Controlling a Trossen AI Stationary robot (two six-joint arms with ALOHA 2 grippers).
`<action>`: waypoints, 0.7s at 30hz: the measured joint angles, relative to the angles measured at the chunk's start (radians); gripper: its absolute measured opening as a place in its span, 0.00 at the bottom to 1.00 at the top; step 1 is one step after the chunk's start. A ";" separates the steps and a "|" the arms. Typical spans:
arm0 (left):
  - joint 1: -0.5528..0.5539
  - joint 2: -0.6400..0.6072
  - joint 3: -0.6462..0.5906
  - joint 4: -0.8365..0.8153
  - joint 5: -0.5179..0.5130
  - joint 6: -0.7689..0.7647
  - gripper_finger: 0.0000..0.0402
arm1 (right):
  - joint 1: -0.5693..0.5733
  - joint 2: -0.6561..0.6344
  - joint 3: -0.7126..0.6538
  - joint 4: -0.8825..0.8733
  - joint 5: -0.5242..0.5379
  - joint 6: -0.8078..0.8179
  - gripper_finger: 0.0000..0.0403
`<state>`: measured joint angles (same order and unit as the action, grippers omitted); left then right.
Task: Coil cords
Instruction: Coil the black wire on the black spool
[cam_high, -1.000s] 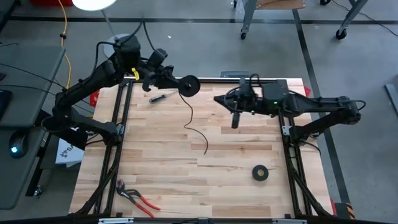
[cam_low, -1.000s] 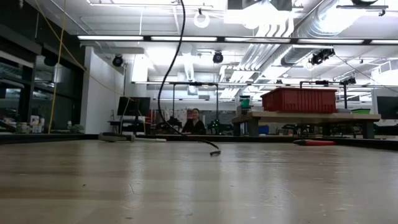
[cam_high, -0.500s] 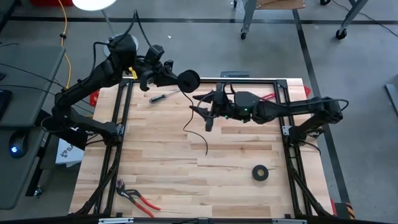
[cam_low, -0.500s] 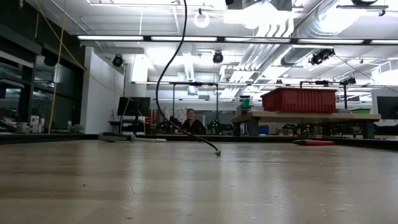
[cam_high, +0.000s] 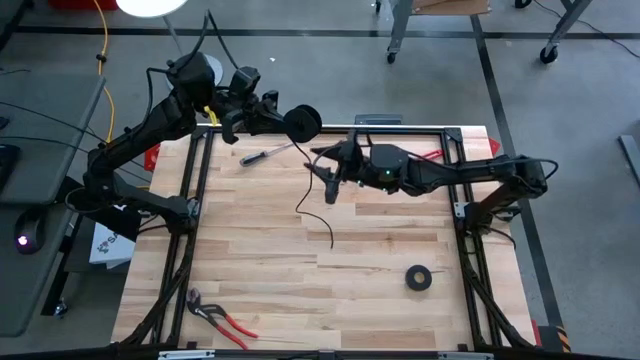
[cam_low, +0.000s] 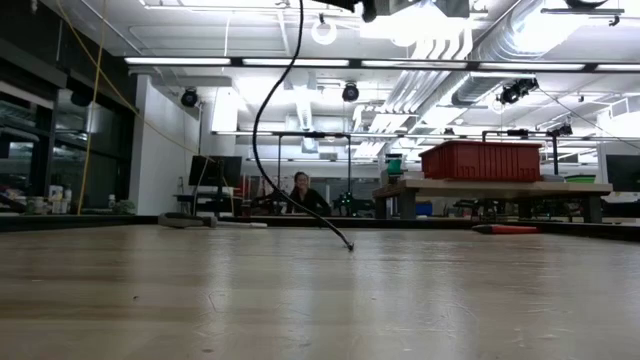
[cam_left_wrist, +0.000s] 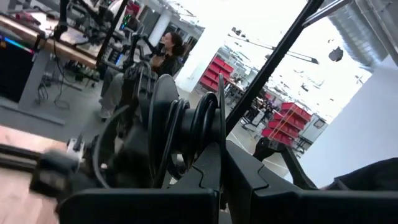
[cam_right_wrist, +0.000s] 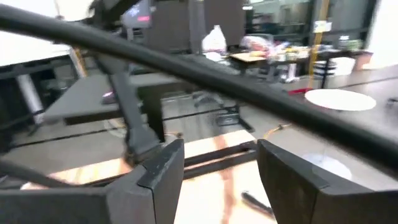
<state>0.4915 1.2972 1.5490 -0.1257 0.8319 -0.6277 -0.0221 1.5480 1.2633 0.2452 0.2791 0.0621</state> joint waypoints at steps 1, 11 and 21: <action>0.000 0.000 0.000 0.006 0.000 0.001 0.00 | 0.000 0.005 0.000 -0.004 -0.013 0.000 0.48; 0.000 0.000 0.000 0.018 -0.001 -0.007 0.00 | -0.005 0.023 0.000 0.007 0.057 -0.044 0.46; 0.000 0.000 0.000 0.020 -0.001 -0.010 0.00 | -0.001 0.023 0.000 -0.001 0.066 0.009 0.08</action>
<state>0.4911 1.2972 1.5490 -0.1059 0.8304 -0.6378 -0.0226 1.5707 1.2629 0.2440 0.3456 0.0708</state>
